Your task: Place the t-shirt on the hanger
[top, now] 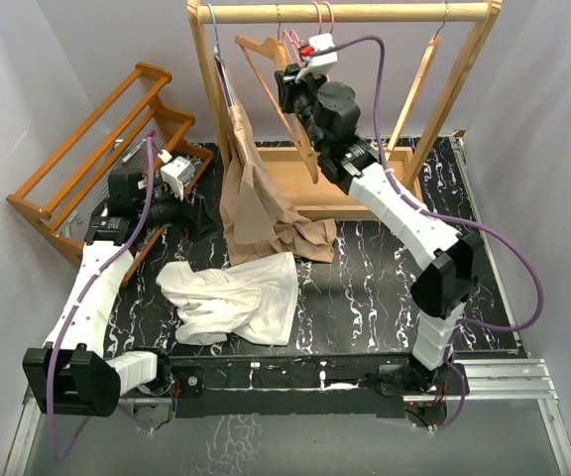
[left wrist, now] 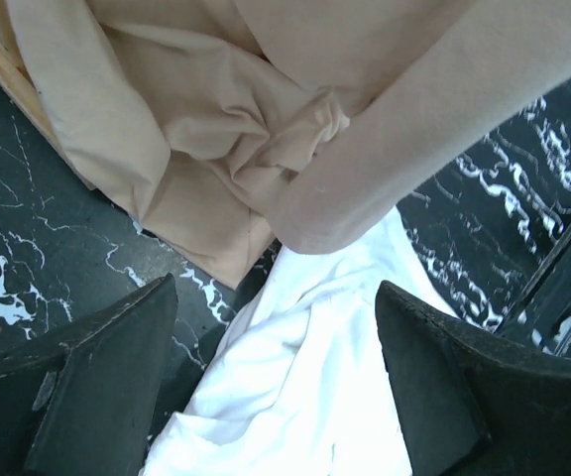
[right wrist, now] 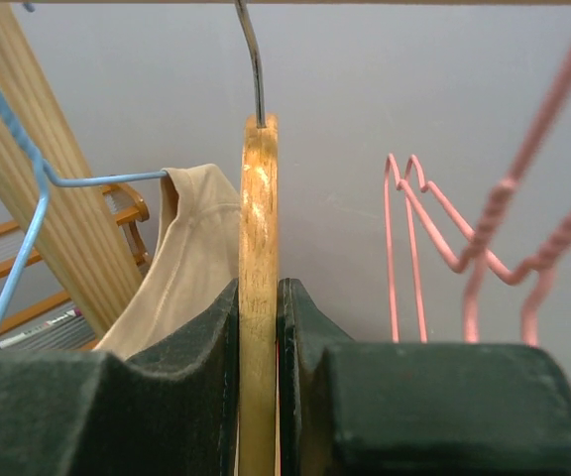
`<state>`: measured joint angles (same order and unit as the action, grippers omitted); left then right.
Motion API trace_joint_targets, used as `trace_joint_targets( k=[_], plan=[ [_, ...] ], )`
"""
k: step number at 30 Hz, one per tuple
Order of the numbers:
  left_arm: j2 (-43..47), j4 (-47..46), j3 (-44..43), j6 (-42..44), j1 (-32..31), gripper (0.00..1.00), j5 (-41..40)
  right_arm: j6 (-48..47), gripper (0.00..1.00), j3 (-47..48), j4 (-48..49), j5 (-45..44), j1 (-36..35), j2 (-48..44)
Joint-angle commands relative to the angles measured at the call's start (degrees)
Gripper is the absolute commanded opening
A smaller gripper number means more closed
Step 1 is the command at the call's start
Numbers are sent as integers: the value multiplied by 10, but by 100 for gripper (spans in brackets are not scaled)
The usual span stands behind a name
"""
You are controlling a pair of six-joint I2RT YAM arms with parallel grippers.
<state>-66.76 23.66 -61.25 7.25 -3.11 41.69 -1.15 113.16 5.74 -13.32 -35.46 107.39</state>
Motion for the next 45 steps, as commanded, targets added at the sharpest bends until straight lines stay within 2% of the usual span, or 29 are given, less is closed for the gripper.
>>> trace_joint_targets(
  k=[1,3,5,7,10,16,23,31,38,39,40,43,45],
  plan=[
    [11,139,-44,163,-4,79,1,41,17,-118,-46,-8,6,-54],
    [3,183,-57,205,-4,79,-19,44,18,-150,-44,-4,6,-69],
    [-3,211,-64,229,-4,79,-39,47,26,-169,-47,0,6,-70],
    [-4,220,-61,230,-4,79,-54,49,37,-180,-50,8,6,-89],
    [-9,222,-51,212,-4,80,-71,46,48,-185,-55,11,6,-90],
    [-25,231,-33,218,-4,80,-90,45,63,-196,-53,21,6,-92],
    [-28,261,1,273,1,82,-111,50,69,-236,-45,34,6,-142],
    [-70,252,40,329,25,83,-154,51,71,-303,-64,43,6,-252],
    [-89,286,39,367,32,77,-143,54,72,-341,-89,37,6,-310],
    [-89,290,39,372,33,74,-143,56,72,-346,-91,36,6,-316],
    [-89,292,40,375,34,65,-142,57,72,-351,-93,36,6,-322],
    [-88,299,32,375,36,20,-135,62,72,-362,-98,36,6,-338],
    [-85,308,16,373,35,0,-128,65,72,-368,-103,37,6,-347]
  ],
)
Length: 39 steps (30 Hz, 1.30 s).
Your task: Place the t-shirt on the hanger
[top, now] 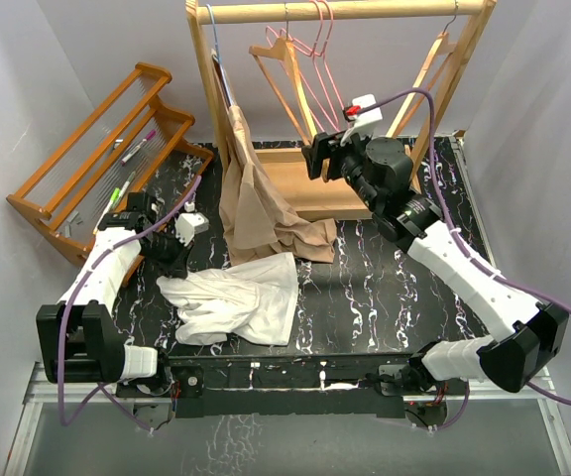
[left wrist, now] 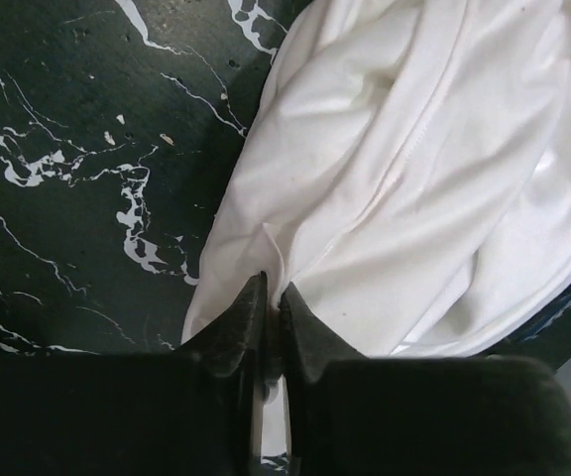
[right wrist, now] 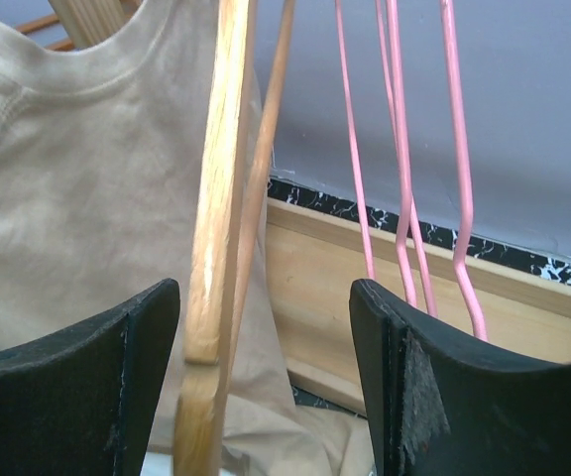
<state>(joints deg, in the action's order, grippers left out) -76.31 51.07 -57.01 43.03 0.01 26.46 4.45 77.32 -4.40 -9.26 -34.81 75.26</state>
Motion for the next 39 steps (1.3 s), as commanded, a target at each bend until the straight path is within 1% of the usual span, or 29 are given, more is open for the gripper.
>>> trace_joint_targets(
  k=[1,5,9,12,14,16,19,24,26,28,30,34,39],
  plan=[
    [13,41,-37,15,4,0,28,10,72,-14,-4,-5,0,-34],
    [20,93,-117,23,4,0,57,8,72,-21,-26,-6,-1,-58],
    [29,171,-255,64,2,0,122,1,72,-10,-70,10,-1,-76],
    [22,228,-365,103,-13,0,165,-1,72,6,-102,34,-1,-86],
    [7,256,-436,117,-39,0,192,0,72,11,-114,54,-1,-94],
    [-13,271,-499,107,-75,0,207,3,72,13,-124,76,0,-102],
    [-54,275,-580,63,-145,0,193,14,72,7,-131,111,-1,-114],
    [-115,292,-721,26,-215,0,189,43,72,-22,-123,165,0,-146],
    [-134,289,-769,4,-234,0,191,54,72,-33,-121,177,-1,-163],
    [-140,273,-785,-7,-246,0,188,66,72,-46,-114,197,-1,-183],
    [-138,249,-776,-4,-255,0,175,81,73,-55,-105,225,-1,-203],
    [-144,193,-763,-15,-262,0,151,114,73,-58,-104,282,-1,-211],
    [-162,157,-779,-36,-263,0,152,114,73,-91,-112,292,-1,-211]
  ],
)
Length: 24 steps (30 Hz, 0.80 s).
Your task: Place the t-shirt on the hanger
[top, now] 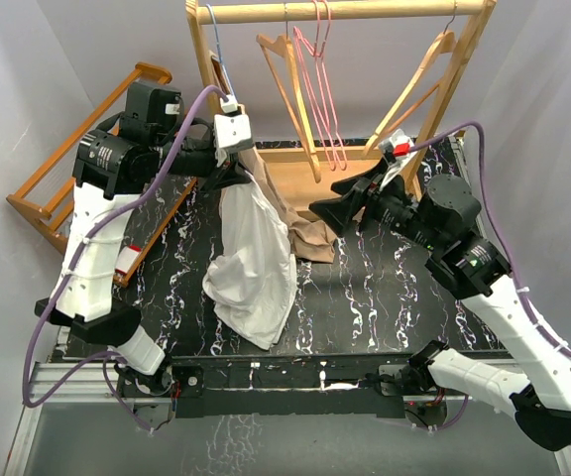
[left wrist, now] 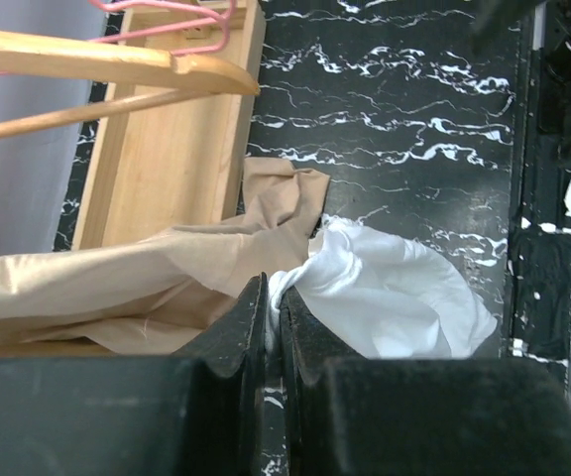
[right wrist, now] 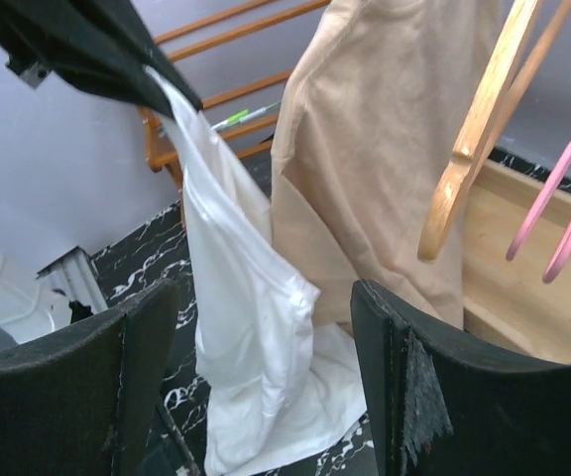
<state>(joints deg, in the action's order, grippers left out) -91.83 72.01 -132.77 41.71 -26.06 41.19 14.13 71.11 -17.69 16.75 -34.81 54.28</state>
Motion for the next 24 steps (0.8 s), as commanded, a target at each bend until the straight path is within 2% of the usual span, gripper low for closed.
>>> trace_joint_targets(
  k=[1,6,13,24],
  plan=[
    [-7,-56,-23,-23,-2,0,6,16,73,-41,26,35,-1,-1],
    [-2,-63,-24,-29,-2,0,7,19,73,-105,64,47,-1,1],
    [10,-64,-16,-28,-2,0,2,49,71,-185,173,67,-6,23],
    [24,-69,12,-31,-2,0,3,59,70,-225,261,52,-39,86]
  ],
)
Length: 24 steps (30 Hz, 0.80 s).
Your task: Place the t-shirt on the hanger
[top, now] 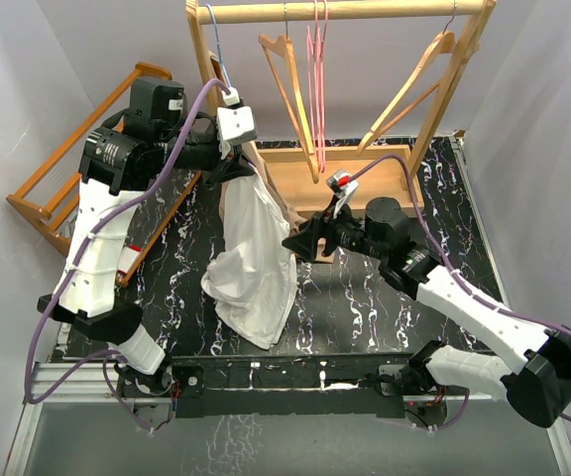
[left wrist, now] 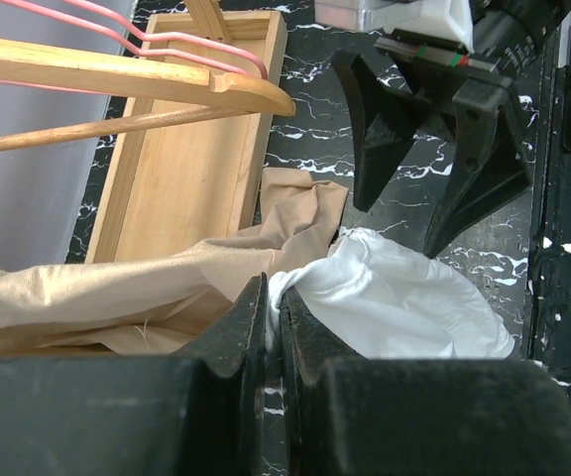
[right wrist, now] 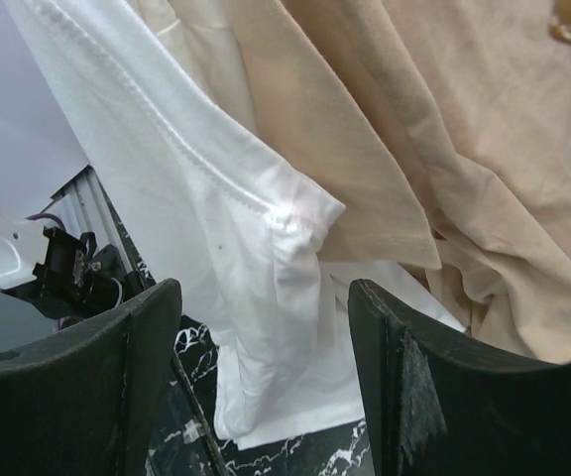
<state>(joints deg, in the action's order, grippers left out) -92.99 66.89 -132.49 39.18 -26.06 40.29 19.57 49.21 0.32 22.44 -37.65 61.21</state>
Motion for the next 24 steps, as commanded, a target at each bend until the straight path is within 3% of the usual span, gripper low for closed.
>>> trace_joint_targets(
  k=[1,5,6,10,11,17,24],
  plan=[
    [36,-18,12,-6,-2,0,12,3,70,-8,87,-7,-13,23],
    [40,-18,22,-6,-2,0,13,3,69,-8,111,-14,-20,53],
    [40,-19,25,-6,-2,0,14,2,65,-7,115,-15,-23,58],
    [45,-26,42,-7,-2,0,14,-8,15,6,103,-34,-29,62],
    [46,-27,47,-6,-2,0,11,-10,9,9,93,-45,-30,56],
    [75,-53,112,-6,-2,0,-19,-49,8,51,-47,-136,-32,-31],
    [101,-88,172,-21,-2,0,-48,-99,8,184,-250,-274,-31,-107]
  ],
)
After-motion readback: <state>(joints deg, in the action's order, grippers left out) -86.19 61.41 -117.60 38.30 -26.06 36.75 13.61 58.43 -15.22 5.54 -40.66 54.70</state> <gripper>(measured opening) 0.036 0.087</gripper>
